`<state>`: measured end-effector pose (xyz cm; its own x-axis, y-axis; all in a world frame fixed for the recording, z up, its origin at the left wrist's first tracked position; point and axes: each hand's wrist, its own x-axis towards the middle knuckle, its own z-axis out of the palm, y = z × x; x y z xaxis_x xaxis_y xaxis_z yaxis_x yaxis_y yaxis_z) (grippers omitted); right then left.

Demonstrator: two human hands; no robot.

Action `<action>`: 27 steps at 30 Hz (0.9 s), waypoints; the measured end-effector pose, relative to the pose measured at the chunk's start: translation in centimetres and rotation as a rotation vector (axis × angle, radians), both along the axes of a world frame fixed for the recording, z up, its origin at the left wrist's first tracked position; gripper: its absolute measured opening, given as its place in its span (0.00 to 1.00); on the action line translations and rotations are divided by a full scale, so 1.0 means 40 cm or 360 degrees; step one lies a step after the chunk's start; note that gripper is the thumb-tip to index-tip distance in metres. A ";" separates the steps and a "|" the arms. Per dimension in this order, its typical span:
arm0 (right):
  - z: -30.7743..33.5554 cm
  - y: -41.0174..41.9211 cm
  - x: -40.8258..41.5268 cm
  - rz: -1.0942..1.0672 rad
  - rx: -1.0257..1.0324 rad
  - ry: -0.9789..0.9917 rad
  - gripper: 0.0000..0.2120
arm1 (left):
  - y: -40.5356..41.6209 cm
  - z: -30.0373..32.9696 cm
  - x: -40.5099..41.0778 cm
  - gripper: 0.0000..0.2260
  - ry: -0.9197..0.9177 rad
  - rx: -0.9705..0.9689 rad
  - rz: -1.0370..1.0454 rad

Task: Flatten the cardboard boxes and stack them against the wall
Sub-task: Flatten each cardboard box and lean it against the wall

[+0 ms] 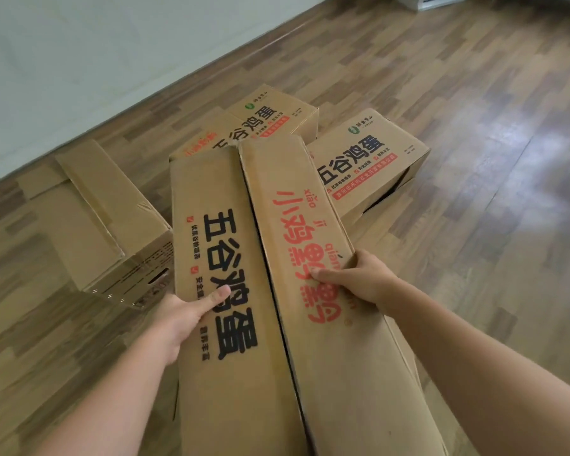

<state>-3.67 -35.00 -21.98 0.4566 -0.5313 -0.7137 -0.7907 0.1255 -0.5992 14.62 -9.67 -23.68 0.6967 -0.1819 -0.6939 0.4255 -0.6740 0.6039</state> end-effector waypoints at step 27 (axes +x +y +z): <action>0.739 -0.199 -0.357 -0.0609 -0.0482 -0.0882 0.45 | -0.358 0.778 -0.184 0.50 -0.0398 -0.0863 -0.0458</action>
<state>-17.96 -42.96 7.56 0.4507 -0.8629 -0.2288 -0.2958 0.0974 -0.9503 7.25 -23.99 7.43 0.6963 -0.6628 -0.2753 0.0766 -0.3128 0.9467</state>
